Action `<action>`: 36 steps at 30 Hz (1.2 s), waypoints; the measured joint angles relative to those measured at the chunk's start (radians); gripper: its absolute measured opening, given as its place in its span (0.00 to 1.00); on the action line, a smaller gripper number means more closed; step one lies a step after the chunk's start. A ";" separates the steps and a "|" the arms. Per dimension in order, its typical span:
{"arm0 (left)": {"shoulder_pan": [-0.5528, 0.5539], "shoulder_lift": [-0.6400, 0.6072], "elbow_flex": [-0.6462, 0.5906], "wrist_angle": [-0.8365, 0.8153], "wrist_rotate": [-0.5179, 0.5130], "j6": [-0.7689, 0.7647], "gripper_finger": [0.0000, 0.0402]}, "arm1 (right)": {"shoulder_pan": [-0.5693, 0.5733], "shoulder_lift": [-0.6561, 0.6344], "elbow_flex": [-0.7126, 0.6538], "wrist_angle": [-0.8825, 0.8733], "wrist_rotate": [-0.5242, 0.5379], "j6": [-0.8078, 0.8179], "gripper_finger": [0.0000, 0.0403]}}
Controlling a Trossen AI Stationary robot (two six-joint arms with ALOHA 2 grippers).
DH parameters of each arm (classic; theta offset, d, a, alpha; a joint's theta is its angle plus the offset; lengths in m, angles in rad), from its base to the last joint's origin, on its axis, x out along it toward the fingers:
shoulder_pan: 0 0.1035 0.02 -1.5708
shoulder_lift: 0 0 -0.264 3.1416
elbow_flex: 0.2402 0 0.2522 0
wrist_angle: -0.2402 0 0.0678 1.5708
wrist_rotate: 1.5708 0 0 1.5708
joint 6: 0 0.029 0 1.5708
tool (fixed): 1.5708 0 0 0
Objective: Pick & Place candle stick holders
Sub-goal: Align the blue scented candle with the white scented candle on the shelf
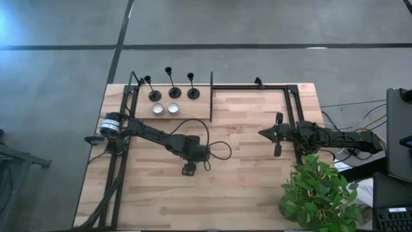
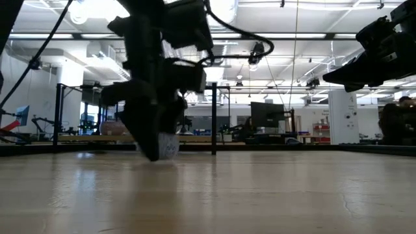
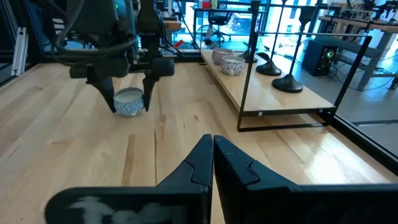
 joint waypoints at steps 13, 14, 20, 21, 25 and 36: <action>0.052 -0.003 0.193 -0.129 -0.015 0.011 0.76 | 0.000 0.000 0.000 0.000 0.000 0.000 0.02; 0.063 -0.003 0.204 -0.139 -0.015 0.010 0.76 | 0.000 0.000 0.000 0.000 0.000 0.000 0.02; 0.152 -0.004 0.247 -0.190 -0.014 0.003 0.76 | 0.000 0.000 0.000 0.000 0.000 0.000 0.02; 0.168 -0.004 0.258 -0.205 -0.014 0.002 0.76 | 0.000 0.000 0.000 0.000 0.000 0.000 0.02; 0.231 -0.006 0.300 -0.255 -0.023 -0.022 0.76 | 0.000 0.000 0.000 0.000 0.000 0.000 0.02; 0.407 -0.046 0.337 -0.271 -0.029 -0.125 0.76 | 0.000 0.000 0.000 0.000 0.000 0.000 0.02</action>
